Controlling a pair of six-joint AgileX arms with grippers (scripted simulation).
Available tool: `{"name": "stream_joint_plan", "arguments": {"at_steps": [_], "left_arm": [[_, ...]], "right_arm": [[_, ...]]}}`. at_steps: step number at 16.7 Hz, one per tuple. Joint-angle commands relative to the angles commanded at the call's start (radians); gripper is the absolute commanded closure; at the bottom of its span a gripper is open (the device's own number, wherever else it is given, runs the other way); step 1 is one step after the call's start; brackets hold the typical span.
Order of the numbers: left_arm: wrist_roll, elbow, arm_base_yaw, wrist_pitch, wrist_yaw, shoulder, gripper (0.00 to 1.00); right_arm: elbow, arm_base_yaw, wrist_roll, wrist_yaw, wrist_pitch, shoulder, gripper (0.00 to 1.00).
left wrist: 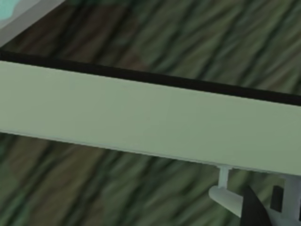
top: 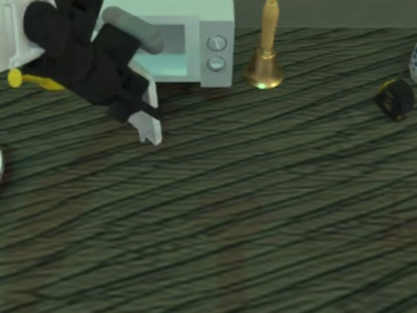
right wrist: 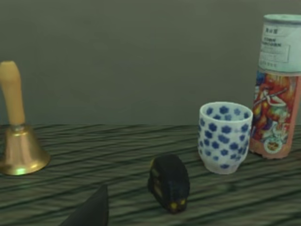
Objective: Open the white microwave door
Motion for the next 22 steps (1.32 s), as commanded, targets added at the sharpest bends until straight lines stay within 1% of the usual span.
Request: {"name": "stream_joint_plan", "arguments": {"at_steps": [3,9,22], "left_arm": [[0.033,-0.004,0.013,-0.006,0.015,-0.007,1.0],[0.159,-0.029,0.066,-0.032,0.075,-0.033,1.0],[0.16,-0.029,0.067,-0.032,0.076,-0.034,1.0]], "right_arm": [[0.0,0.0,0.0,0.0,0.0,0.0,0.0],[0.0,0.0,0.0,0.0,0.0,0.0,0.0],[0.0,0.0,0.0,0.0,0.0,0.0,0.0]]}}
